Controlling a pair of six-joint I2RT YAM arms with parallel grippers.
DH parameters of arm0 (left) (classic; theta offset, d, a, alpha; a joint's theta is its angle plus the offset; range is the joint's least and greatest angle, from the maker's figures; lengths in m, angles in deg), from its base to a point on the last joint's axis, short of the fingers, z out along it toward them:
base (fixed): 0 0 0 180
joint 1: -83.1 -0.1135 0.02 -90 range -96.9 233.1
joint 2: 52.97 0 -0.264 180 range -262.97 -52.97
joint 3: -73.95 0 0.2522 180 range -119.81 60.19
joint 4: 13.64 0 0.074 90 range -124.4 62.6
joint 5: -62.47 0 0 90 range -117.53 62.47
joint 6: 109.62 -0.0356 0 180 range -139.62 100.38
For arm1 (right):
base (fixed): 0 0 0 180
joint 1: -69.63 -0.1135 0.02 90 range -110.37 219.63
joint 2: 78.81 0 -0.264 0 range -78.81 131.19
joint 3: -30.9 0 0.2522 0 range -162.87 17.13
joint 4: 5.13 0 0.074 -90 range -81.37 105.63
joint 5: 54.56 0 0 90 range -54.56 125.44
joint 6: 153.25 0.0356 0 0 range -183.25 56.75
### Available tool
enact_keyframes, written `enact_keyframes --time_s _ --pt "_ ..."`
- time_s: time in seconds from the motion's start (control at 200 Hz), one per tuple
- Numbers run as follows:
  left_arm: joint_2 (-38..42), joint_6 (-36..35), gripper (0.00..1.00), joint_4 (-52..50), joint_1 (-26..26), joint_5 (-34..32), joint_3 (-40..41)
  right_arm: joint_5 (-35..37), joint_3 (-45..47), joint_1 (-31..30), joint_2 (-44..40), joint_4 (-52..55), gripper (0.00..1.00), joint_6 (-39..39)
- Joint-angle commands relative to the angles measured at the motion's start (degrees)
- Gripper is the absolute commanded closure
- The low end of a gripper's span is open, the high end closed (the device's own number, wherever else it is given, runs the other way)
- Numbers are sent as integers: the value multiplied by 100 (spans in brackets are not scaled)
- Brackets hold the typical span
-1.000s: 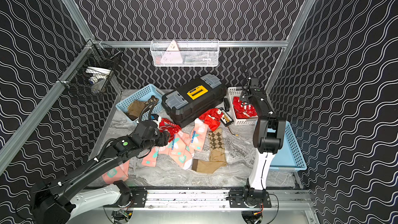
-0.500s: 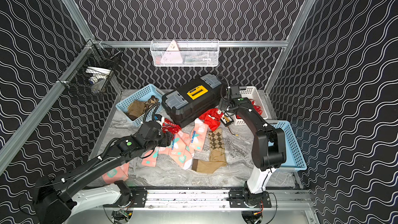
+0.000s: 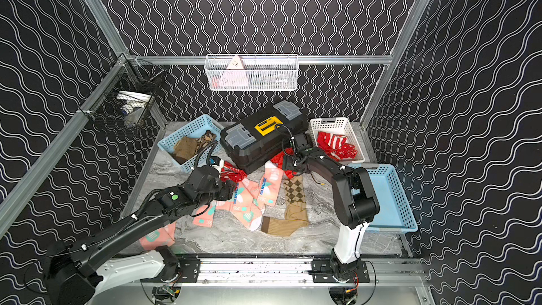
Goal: Sort the socks into the basket by color
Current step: Pick up the sock at the center of the board, then place the sock in the bin.
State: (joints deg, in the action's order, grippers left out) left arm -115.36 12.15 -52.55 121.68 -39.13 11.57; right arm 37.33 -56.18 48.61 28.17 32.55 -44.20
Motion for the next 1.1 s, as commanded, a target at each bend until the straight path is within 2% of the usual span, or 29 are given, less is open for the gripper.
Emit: enact_keyframes --time_s 0.0,0.07,0.155,0.205,0.275,0.771,1.096 --pt "25 83 34 67 4 -97 8 -89 -103 -9 151 -248 30 11" --pt "32 77 34 70 7 -109 18 -103 -80 -26 136 -307 45 29" --pt "26 84 34 89 2 -106 28 -61 -40 -34 49 -294 77 23" --pt "17 75 34 89 16 -108 27 -16 -60 -45 -28 -211 88 -2" --pt "-7 64 34 106 10 -98 28 42 -66 -44 -192 -113 100 -15" --pt "-71 3 34 168 34 -80 8 -337 -340 -30 -1252 483 100 76" --pt "-30 -29 34 189 49 -67 35 176 -982 293 -1619 773 100 -53"
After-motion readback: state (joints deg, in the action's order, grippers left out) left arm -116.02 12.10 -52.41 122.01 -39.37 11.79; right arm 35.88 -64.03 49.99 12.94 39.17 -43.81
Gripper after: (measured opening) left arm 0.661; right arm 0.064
